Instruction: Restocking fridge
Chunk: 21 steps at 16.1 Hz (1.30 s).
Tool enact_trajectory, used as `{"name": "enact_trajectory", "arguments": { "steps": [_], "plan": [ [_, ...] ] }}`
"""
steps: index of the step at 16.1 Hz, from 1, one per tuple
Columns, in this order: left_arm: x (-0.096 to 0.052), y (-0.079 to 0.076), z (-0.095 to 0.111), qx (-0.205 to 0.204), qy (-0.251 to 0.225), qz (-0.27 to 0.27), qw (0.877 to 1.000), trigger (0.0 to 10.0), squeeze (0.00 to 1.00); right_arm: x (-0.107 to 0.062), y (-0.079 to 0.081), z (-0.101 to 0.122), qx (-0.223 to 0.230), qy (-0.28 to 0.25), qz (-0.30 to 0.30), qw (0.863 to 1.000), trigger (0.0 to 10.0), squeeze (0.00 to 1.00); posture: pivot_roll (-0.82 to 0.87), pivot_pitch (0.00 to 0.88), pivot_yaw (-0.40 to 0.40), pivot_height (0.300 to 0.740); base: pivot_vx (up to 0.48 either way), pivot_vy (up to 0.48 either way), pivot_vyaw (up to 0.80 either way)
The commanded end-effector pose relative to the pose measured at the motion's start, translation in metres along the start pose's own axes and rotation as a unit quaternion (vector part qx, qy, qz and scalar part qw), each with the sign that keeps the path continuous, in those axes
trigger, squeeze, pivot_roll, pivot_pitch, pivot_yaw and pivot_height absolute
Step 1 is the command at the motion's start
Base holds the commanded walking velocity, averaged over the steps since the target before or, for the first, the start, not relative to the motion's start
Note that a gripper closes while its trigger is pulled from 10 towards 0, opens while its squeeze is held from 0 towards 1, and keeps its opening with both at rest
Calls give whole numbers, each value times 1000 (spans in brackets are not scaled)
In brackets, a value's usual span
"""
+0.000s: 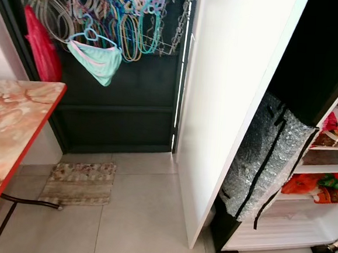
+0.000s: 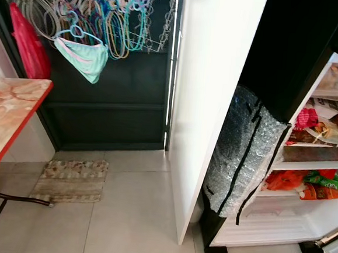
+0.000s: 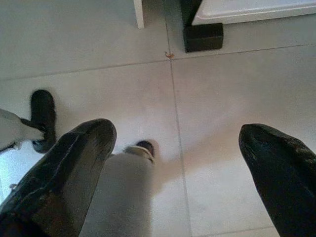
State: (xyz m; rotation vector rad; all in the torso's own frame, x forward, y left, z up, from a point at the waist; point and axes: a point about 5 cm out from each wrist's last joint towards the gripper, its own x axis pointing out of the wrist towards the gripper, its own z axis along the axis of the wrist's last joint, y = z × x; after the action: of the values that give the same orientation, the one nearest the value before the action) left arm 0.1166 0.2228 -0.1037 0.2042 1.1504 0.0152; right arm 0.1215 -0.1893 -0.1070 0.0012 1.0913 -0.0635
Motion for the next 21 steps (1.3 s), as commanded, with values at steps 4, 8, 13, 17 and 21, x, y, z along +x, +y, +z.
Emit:
{"name": "enact_trajectory", "arguments": {
  "steps": [4,8,13,17,21],
  "plan": [
    [-2,5,-7,16,8,5,1000,10000,0,-1,-2,-7,28,8,-10,1000,10000,0,-6,57,-2,740,0,-186,0],
    [-2,5,-8,22,7,3,1000,10000,0,-2,-2,-8,31,8,-11,999,10000,0,-12,71,3,740,0,-249,-561],
    [-2,5,-9,24,9,2,1000,10000,0,-2,-2,-8,23,1,-6,1000,10000,0,-8,74,3,740,0,-266,0],
    [-2,5,-10,24,10,1,1000,10000,0,-2,-2,-9,17,4,-4,1000,10000,0,-8,69,5,740,0,-267,0],
    [-3,4,-12,32,12,-3,999,10000,0,-3,-3,-13,27,7,-11,1000,10000,0,-12,65,3,740,0,-261,0]
  ]
}}
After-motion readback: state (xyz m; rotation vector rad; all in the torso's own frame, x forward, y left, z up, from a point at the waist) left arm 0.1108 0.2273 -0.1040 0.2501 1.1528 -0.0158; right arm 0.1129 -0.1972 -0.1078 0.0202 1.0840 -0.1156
